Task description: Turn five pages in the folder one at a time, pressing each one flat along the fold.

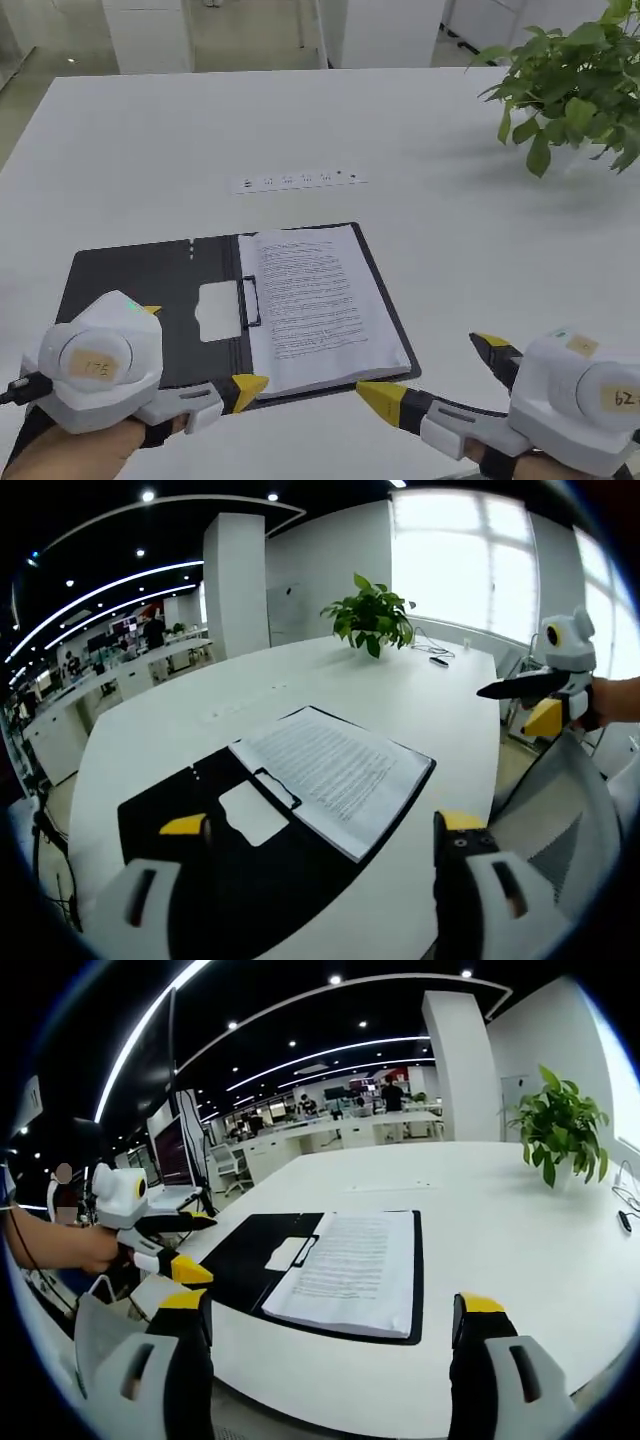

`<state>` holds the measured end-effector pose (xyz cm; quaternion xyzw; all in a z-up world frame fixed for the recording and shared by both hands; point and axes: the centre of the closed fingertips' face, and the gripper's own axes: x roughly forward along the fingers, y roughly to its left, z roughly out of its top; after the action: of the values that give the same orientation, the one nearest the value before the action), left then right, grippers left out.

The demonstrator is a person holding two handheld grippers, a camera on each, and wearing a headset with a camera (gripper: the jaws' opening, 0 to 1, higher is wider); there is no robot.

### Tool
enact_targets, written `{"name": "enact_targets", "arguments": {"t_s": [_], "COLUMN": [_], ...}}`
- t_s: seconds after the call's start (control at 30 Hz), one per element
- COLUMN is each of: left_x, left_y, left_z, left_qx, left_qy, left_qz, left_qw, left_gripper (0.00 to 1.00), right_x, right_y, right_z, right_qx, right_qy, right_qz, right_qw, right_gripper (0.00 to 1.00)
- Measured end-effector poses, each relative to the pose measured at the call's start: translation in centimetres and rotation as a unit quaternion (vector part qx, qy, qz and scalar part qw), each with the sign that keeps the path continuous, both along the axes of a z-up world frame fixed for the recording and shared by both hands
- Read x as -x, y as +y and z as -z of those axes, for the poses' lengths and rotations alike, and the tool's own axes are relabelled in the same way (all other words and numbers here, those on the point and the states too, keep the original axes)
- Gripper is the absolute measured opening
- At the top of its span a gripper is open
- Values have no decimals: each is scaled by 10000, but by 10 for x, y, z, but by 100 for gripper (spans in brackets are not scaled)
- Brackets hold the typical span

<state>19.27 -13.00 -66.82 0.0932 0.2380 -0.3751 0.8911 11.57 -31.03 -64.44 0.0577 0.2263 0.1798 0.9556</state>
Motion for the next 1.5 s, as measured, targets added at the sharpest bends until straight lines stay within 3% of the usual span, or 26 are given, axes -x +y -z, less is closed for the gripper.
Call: {"name": "enact_targets", "arguments": {"t_s": [0.33,0.9,1.5], "left_x": [1,-2,-10], "left_y": [-40,-67,-116], "left_z": [6,26,43], "left_qx": [131,216,404], "left_qy": [12,103,194], "left_qz": [471,772,962], "left_qw": [9988,9967,9944], "left_gripper": [91,92,86], "right_x": [5,9,6], "right_y": [-4,1,0], "right_z": [-3,-2,1], "right_qx": [-19,98,121], "right_qy": [-68,-78,-39], "right_qz": [132,137,196], "right_qw": [9999,9998,9997], "right_gripper": [100,100,99]}}
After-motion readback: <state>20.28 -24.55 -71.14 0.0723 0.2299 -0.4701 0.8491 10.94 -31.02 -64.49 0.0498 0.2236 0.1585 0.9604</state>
